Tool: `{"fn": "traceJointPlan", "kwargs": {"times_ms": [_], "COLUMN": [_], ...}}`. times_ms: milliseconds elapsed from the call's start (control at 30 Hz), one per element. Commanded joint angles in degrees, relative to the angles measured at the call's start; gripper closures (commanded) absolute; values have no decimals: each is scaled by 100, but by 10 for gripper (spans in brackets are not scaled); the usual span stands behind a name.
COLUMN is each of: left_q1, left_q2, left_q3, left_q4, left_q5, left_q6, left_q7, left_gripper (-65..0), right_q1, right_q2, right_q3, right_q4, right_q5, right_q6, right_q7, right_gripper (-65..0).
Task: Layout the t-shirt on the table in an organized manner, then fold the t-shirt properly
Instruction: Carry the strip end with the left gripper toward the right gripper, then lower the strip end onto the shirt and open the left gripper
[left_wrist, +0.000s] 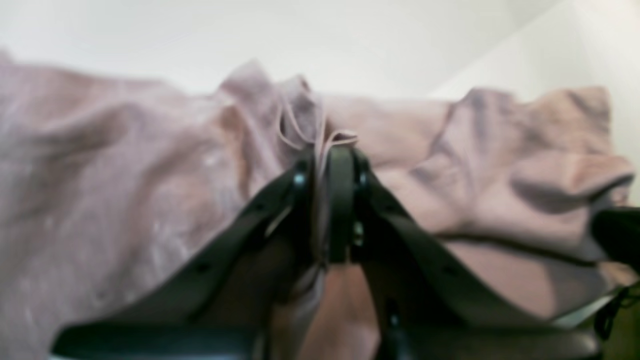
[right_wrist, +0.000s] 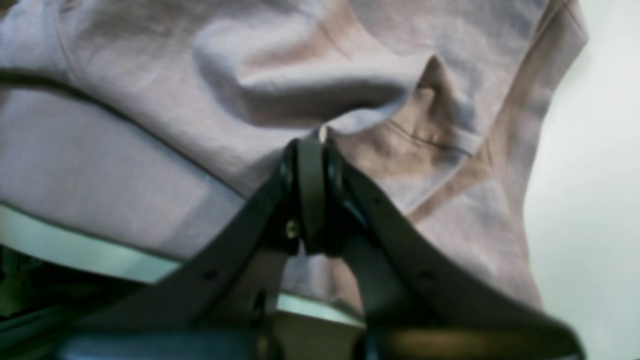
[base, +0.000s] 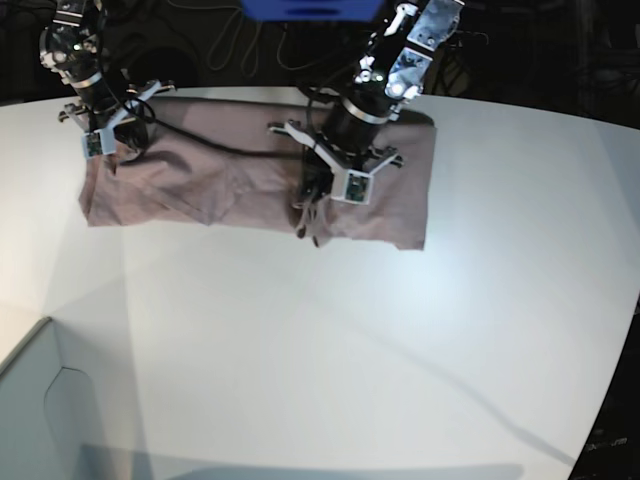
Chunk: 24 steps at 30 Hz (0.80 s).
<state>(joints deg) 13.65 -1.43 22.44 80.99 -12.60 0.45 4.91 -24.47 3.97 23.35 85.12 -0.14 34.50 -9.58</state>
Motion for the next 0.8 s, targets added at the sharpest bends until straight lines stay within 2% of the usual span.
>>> {"fn": "traceJointPlan", "kwargs": {"times_ms": [0, 267, 567, 767], "left_q1": [-59, -376, -789, -798], "left_q2": [60, 16, 33, 60], "left_q3": [126, 838, 1471, 1611], "left_q4": [72, 20, -745, -745], "left_q5": [16, 16, -19, -10], "left_q6": [-58, -32, -32, -32], "left_q7": [-161, -161, -161, -117], "left_gripper": [0, 0, -2, -11], "right_q1": [-1, -1, -1, -1], "right_q2": [56, 56, 56, 56], "right_q3": [25, 25, 25, 25], "right_q4": [90, 90, 99, 99], "right_q5": [71, 71, 63, 63], "right_q6": [36, 36, 36, 36], "right_q7": [136, 128, 128, 128], "right_gripper": [0, 0, 0, 0]}}
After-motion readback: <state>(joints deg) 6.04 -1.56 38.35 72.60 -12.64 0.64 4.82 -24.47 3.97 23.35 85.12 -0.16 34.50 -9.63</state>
